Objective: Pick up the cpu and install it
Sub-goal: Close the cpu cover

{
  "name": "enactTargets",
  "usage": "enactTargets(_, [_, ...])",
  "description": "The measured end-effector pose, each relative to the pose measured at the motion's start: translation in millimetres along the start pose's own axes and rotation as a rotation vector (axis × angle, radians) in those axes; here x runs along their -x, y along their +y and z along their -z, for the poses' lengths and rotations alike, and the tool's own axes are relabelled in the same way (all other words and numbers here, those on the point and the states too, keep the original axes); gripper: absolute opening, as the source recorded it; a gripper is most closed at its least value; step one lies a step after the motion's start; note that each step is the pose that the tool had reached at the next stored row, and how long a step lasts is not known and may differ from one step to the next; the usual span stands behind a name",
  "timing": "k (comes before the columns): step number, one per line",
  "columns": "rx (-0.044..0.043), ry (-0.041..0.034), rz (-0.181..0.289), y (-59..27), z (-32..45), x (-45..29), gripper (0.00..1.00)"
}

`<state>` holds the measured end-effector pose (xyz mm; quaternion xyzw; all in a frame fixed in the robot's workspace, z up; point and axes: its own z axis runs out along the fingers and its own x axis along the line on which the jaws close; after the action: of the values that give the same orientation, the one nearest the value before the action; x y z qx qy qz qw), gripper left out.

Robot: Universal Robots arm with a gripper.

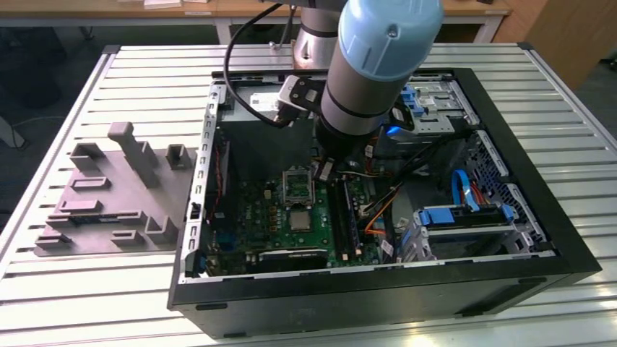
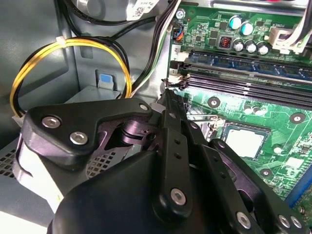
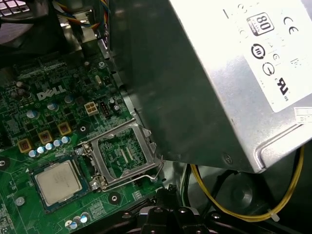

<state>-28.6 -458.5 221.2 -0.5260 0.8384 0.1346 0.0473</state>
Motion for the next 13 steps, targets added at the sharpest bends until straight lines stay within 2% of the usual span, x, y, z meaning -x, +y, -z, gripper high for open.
enactTargets(13, [0.0004, -0.0013, 0.0, -0.5, -2.6, -0.5, 0.11])
